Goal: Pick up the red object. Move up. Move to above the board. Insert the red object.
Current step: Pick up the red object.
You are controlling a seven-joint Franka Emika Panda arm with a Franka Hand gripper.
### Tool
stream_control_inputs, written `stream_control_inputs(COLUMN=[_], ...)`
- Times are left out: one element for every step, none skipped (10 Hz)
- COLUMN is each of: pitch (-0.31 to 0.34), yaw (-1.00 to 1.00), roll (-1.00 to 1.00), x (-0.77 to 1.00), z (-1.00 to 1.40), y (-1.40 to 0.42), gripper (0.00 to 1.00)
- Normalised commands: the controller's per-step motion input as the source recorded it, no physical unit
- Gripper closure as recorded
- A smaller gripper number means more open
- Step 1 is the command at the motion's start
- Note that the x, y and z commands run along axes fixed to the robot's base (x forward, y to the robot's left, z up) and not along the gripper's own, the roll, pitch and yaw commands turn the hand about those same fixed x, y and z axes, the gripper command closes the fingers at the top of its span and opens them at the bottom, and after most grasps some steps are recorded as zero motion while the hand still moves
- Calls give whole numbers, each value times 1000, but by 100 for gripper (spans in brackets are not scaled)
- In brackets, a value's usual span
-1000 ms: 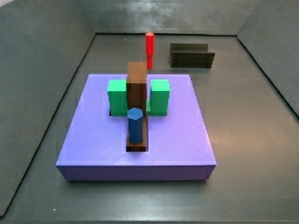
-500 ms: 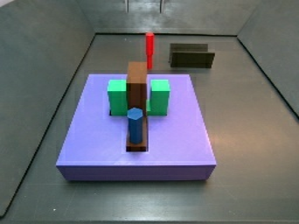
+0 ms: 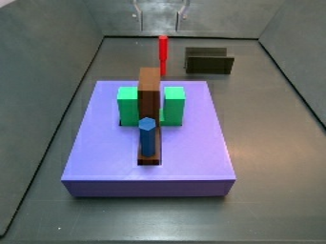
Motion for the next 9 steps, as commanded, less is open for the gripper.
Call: stream_control_inputs(pitch=[0,0,0,0,-27,-34,-24,-6,0], yaw=[-157,-146,-123,-86,-106,-63,-40,0,0], roll=[-40,-33,-10,0,-1,0,0,0,0], x=[243,206,160,0,-183,-257,-157,-89,0], z=[-380,-389,-406,-403,-349,-263,-251,-131,0], y=[0,0,0,0,0,0,0,0,0], gripper=[0,0,0,0,0,0,0,0,0])
